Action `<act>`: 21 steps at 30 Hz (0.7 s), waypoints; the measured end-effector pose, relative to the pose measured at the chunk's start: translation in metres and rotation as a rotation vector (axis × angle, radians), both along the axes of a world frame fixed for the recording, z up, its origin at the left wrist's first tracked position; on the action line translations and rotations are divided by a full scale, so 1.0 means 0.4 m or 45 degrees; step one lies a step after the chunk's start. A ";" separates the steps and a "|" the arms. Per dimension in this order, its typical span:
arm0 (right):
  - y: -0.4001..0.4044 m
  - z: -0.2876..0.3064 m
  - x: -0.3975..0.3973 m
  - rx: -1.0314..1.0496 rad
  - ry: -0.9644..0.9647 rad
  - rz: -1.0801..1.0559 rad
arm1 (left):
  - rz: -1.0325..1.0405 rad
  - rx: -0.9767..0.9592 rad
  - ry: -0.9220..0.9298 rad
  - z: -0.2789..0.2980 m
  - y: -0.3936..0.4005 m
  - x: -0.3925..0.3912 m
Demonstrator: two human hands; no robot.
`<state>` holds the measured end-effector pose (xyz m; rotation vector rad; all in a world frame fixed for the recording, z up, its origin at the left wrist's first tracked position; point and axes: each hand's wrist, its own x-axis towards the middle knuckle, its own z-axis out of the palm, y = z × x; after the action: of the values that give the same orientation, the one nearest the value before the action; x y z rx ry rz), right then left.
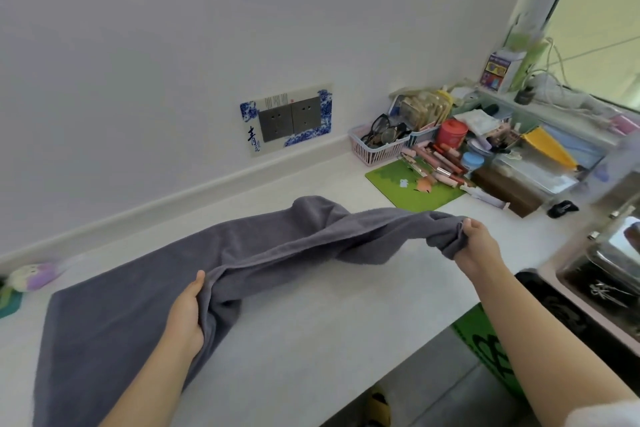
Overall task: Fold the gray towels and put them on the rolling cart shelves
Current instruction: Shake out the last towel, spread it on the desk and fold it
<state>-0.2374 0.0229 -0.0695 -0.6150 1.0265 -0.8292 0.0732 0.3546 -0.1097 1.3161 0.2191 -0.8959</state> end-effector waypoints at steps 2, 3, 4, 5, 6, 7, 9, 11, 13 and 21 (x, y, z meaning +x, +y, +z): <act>-0.005 0.014 0.002 -0.113 0.183 -0.029 | -0.098 0.082 -0.094 0.007 0.010 0.001; -0.004 0.015 0.006 -0.215 0.364 0.007 | -0.171 0.175 -0.168 0.003 0.017 0.003; 0.004 0.010 0.010 -0.313 0.545 0.070 | -0.242 0.265 -0.251 -0.003 0.020 -0.001; 0.017 0.003 0.014 -0.400 0.699 0.157 | -0.318 0.345 -0.365 -0.008 0.022 -0.010; 0.033 -0.008 0.018 -0.474 0.820 0.249 | -0.392 0.413 -0.475 -0.011 0.022 -0.024; 0.055 -0.015 0.021 -0.537 0.908 0.339 | -0.451 0.463 -0.575 -0.016 0.020 -0.039; 0.096 -0.039 0.023 -0.628 0.985 0.496 | -0.543 0.516 -0.695 -0.023 0.017 -0.076; 0.131 -0.068 0.031 -0.710 0.980 0.627 | -0.634 0.574 -0.775 -0.035 0.016 -0.101; 0.148 -0.099 0.039 -0.833 1.025 0.724 | -0.718 0.648 -0.870 -0.053 0.016 -0.110; 0.129 -0.181 0.083 -0.947 1.133 0.663 | -0.900 0.861 -1.168 -0.062 -0.048 -0.163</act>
<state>-0.2040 0.0746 -0.1420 -1.9146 1.2337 -0.4287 0.0079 0.3355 -0.1345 2.3778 -0.7696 -0.7021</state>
